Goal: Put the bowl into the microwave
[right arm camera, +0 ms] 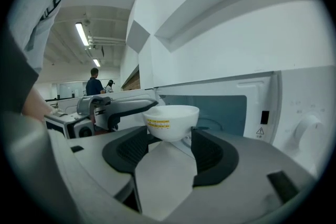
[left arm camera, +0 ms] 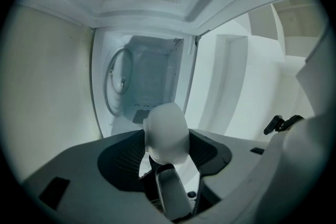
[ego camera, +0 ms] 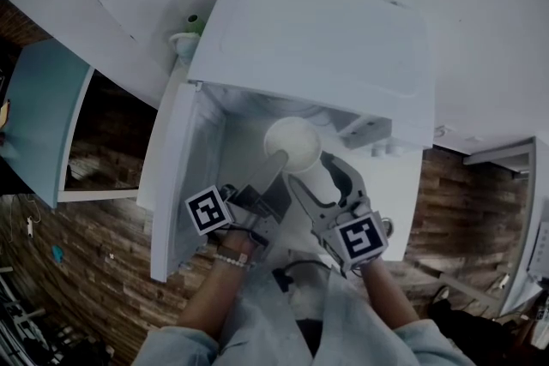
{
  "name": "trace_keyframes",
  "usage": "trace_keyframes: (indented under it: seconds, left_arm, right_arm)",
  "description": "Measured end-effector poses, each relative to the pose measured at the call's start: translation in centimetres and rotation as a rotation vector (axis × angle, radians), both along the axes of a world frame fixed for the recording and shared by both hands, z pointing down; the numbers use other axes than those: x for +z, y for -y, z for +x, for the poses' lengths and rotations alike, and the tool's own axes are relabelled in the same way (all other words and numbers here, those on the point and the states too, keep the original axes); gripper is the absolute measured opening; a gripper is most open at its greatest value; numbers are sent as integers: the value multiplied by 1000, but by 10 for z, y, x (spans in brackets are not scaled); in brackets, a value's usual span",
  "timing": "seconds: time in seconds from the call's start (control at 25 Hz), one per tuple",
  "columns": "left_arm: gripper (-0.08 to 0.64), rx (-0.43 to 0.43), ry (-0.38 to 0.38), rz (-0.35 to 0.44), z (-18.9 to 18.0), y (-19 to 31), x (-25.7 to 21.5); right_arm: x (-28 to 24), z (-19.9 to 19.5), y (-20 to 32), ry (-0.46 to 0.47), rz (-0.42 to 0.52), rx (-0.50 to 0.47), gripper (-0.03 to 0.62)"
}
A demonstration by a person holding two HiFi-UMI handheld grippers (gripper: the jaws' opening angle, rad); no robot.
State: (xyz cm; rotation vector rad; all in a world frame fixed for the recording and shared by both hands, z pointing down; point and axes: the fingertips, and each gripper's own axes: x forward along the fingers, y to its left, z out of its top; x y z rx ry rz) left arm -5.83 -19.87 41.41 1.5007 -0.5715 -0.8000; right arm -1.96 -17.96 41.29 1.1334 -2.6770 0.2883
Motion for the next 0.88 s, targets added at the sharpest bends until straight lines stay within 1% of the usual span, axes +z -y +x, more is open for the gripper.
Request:
trace_keyframes:
  seconds: [0.16,0.52,0.88]
  left_arm:
    - [247,0,-1,-4,1,7,8]
    - [247,23,33,-28,4,24,31]
    - [246,-5,32,-52,1,46,48]
  right_arm:
    - [7,1,7,-16,-10,4,272]
    - [27,5,24,-59,-17,37,271]
    - [42,3,45,-94,-23,53,265]
